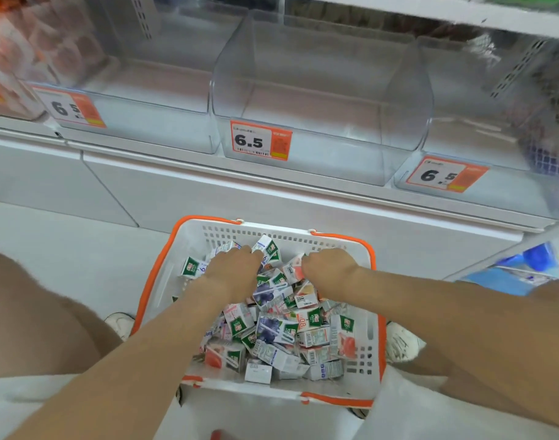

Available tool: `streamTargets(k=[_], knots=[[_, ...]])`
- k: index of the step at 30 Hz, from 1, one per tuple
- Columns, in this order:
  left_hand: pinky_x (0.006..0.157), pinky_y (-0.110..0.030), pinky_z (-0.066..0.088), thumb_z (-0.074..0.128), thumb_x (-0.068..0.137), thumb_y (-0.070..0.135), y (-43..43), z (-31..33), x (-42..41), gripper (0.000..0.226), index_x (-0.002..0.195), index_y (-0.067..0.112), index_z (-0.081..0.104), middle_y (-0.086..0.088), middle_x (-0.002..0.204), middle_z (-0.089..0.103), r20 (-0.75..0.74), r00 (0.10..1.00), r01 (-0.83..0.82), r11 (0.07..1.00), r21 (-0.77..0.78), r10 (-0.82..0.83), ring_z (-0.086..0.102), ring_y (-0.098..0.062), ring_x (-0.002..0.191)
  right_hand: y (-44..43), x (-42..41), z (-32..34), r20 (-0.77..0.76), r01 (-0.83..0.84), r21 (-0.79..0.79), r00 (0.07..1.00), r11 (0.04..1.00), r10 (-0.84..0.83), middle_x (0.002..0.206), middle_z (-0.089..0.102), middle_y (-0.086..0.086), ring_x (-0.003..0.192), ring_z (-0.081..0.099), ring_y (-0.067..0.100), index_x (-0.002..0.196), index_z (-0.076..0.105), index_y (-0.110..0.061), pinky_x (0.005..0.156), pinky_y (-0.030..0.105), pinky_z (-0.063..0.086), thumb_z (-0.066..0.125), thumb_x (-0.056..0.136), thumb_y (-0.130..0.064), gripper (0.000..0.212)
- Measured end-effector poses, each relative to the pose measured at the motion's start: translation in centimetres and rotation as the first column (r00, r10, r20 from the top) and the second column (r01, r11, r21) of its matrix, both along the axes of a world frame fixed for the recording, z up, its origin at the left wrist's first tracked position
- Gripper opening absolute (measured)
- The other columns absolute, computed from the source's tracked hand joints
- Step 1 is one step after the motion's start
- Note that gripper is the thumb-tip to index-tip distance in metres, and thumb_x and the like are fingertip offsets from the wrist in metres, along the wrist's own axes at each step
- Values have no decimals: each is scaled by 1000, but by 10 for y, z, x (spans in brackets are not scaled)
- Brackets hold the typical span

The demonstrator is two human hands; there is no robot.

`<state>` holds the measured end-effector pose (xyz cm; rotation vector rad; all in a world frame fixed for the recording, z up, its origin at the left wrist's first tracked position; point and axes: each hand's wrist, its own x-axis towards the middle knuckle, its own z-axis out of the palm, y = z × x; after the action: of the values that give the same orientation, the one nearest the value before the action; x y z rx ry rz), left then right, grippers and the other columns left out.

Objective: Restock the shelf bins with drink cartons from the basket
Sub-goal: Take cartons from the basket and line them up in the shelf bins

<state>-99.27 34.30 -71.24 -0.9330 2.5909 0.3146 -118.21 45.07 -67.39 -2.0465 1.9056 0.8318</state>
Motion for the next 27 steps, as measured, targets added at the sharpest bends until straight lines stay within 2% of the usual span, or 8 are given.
streamTargets(k=[4,8,11,14,16,21,24,27], knots=[[88,-47,56,50,99,10,-10,-27,-7,35,133,13,57,-10,123,61,-169,968,-174,982,79,185,60,-31,109,-10,-15,-50,74,66,-10,995,998,-65,126,62,13,108,68,32,142,47,-5,77,42,59,66,90,3,56],[90,-45,53,59,101,19,-8,-59,-10,44,141,9,46,-14,129,56,-249,903,-315,933,171,351,58,-33,112,-23,-28,-77,125,-63,-29,990,998,66,158,34,19,133,51,36,162,15,-7,101,46,54,68,85,7,94],[90,-44,53,65,100,23,-12,-73,-8,46,140,9,47,-13,125,62,-242,886,-350,913,209,395,61,-33,113,-38,-28,-85,221,-106,0,970,994,103,170,18,11,148,37,32,164,15,-14,114,49,44,66,85,11,98],[81,-46,56,69,95,25,-21,-75,-7,36,126,13,54,-9,110,67,-269,870,-350,902,253,413,65,-31,102,-49,-21,-81,245,-99,54,966,994,83,161,34,12,130,54,32,158,30,-17,95,42,53,66,84,12,88],[77,-44,56,69,92,24,-26,-72,-6,31,119,14,58,-7,103,67,-279,855,-358,887,293,437,65,-28,94,-53,-20,-74,234,-100,76,969,992,80,156,35,12,117,59,31,156,34,-16,78,35,47,66,86,10,81],[76,-33,37,69,90,23,-31,-56,-2,27,114,15,60,-6,104,58,-350,753,-418,816,400,557,52,-22,99,-51,-25,-68,206,-167,67,967,984,150,130,53,9,108,62,32,155,34,-22,80,41,56,65,87,11,82],[74,-33,34,64,95,25,-33,-39,5,12,88,17,59,-1,84,55,-378,672,-460,759,462,637,51,-23,87,-52,-29,-56,338,9,82,940,997,-37,100,62,-2,89,64,23,139,44,-20,74,39,57,67,93,-3,53],[71,-41,52,61,93,32,-31,-15,13,21,80,15,59,-6,73,65,-402,506,-515,641,570,764,64,-26,72,-56,-31,-33,597,263,38,767,964,-233,84,62,-5,81,60,16,134,47,-16,74,38,52,65,101,-32,40]])
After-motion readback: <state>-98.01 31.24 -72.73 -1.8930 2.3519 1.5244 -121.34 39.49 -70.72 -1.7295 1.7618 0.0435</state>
